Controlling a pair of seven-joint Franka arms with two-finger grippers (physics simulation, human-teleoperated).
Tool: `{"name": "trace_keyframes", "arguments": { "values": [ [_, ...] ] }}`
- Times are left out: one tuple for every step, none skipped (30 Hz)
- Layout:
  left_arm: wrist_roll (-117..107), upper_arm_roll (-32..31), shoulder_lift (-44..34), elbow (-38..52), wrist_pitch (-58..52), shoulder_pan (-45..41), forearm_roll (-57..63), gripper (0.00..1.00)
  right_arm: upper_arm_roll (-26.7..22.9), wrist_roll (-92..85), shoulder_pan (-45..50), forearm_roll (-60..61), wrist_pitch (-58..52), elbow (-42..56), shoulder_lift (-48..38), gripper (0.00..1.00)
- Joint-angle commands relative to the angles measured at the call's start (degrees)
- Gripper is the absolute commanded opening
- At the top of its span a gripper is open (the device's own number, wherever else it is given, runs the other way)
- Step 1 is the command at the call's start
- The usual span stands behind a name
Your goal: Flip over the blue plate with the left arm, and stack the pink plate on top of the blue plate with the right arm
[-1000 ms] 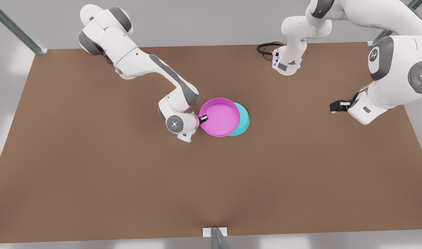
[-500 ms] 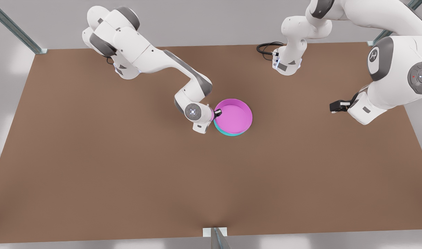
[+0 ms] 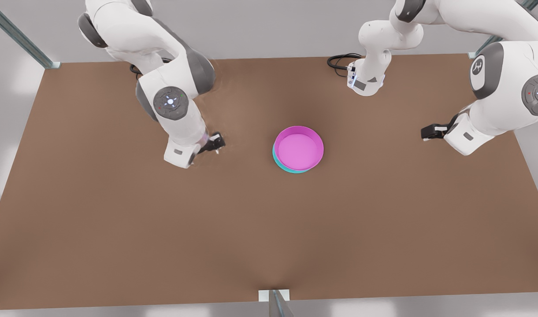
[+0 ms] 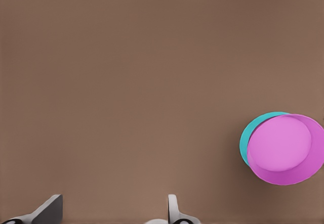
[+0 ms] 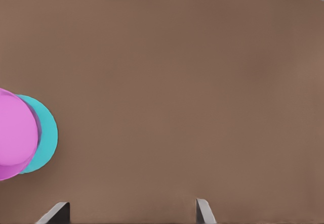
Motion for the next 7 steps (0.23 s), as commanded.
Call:
{"name": "trace_keyframes", "arguments": {
  "values": [
    [0.0, 0.0, 0.0, 0.0, 0.0, 0.0, 0.0, 1.0, 0.0, -0.2, 0.2, 0.2, 0.0, -0.5, -0.6, 1.0],
    [0.0, 0.0, 0.0, 0.0, 0.1, 0.0, 0.0, 1.0, -0.1, -2.2, -7.0, 1.0, 0.0, -7.2, -7.4, 1.0],
    [0.0, 0.0, 0.0, 0.0, 0.0, 0.0, 0.0, 1.0, 0.0, -2.1, -9.8, 1.9, 0.1, -10.2, -10.2, 1.0],
    [0.0, 0.0, 0.0, 0.0, 0.1, 0.0, 0.0, 1.0, 0.2, -2.5, -12.4, 3.5, 0.0, -9.8, -10.1, 1.0],
    [-0.1, 0.0, 0.0, 0.0, 0.1, 0.1, 0.0, 1.0, 0.2, -2.8, -12.5, 3.3, -0.5, -8.2, -10.0, 1.0],
    [-0.1, 0.0, 0.0, 0.0, 0.1, 0.1, 0.0, 1.0, 0.2, -2.8, -12.5, 2.9, -1.9, -7.5, -10.0, 1.0],
    [-0.1, 0.0, 0.0, 0.0, 0.1, 0.1, 0.0, 1.0, 0.2, -2.8, -13.2, 2.9, -2.2, -7.6, -9.9, 1.0]
  ]
}}
